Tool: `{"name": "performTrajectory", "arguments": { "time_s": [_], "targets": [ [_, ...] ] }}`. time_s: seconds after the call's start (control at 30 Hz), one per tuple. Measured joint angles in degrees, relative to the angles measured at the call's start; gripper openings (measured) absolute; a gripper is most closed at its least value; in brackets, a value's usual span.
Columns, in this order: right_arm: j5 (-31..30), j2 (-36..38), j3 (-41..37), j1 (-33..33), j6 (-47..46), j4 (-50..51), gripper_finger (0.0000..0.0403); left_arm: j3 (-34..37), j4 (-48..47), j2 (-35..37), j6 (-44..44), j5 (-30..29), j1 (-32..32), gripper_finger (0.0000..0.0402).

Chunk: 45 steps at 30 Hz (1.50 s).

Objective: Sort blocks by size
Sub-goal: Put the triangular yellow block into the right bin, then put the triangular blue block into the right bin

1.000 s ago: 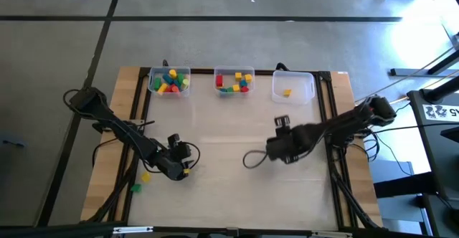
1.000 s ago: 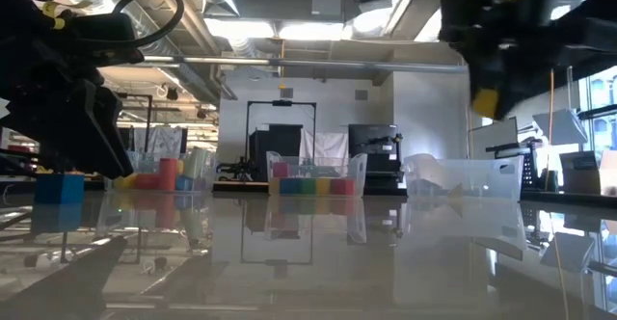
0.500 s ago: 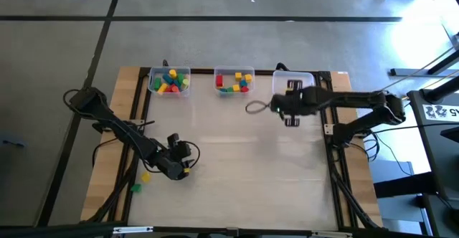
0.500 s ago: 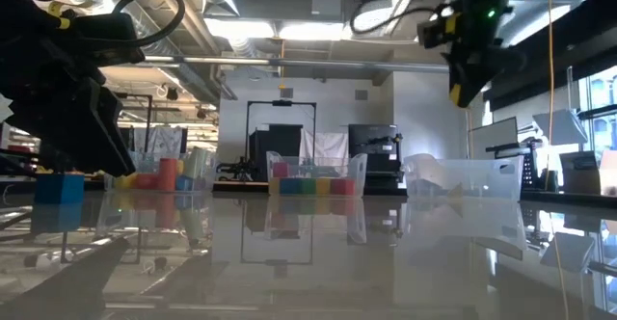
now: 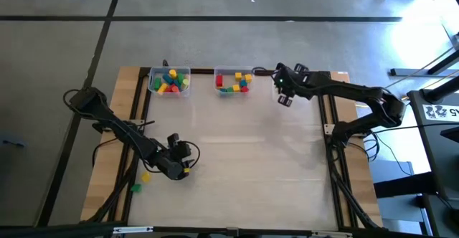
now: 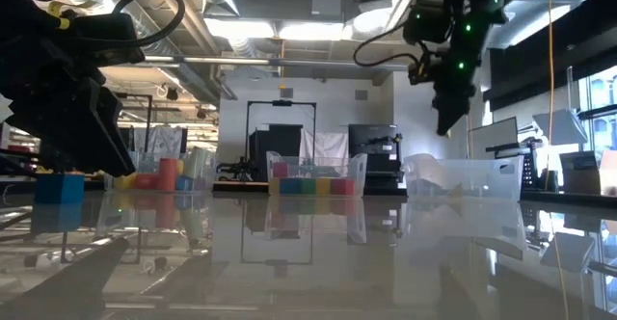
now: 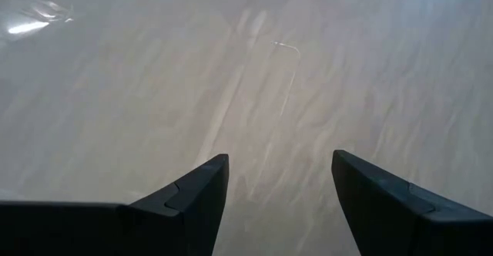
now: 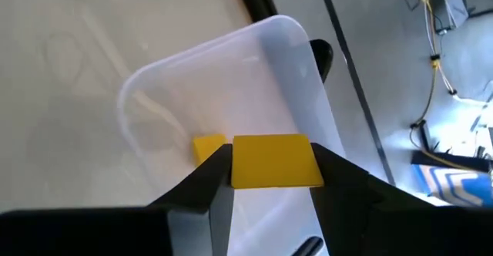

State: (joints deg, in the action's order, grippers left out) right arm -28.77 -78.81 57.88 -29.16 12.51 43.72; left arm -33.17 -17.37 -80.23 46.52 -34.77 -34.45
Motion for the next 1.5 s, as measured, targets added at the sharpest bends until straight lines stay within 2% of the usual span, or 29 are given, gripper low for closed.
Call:
{"name": "performTrajectory", "arguments": {
  "time_s": [0.17, 0.43, 0.6, 0.9, 1.17, 1.3, 1.5],
  "targets": [
    [-0.9, 0.0, -3.0, -1.8, 0.0, -5.4, 0.0155, 0.0, 0.0, 0.0, 0.0, 0.0, 0.0, 0.0227],
    [-2.9, 0.0, -4.1, -1.6, 0.4, -6.6, 0.0228, 0.0, 0.0, 0.0, 0.8, 0.0, 0.0, 0.0227],
    [-2.1, 0.0, -4.1, 0.8, 1.0, -6.9, 0.0252, -1.6, -2.9, 0.7, 0.6, 2.3, 0.0, 0.0227],
    [-2.4, 0.0, -4.1, 7.4, -0.3, -7.9, 0.0253, -8.3, -20.8, 6.3, 11.2, 3.1, -0.1, 0.0227],
    [-4.1, 0.0, -4.1, 9.8, -0.4, -8.4, 0.0253, -8.1, -37.1, 8.0, 31.0, 3.1, 0.2, 0.0227],
    [-4.0, 0.0, -4.1, 9.8, -0.4, -9.0, 0.0253, -7.0, -38.4, 8.0, 35.6, 4.3, 1.4, 0.0227],
    [-3.7, 0.0, -4.1, 9.8, -0.3, -10.0, 0.0253, -3.1, -34.7, 8.0, 35.4, 9.4, 4.0, 0.0227]
  ]
}}
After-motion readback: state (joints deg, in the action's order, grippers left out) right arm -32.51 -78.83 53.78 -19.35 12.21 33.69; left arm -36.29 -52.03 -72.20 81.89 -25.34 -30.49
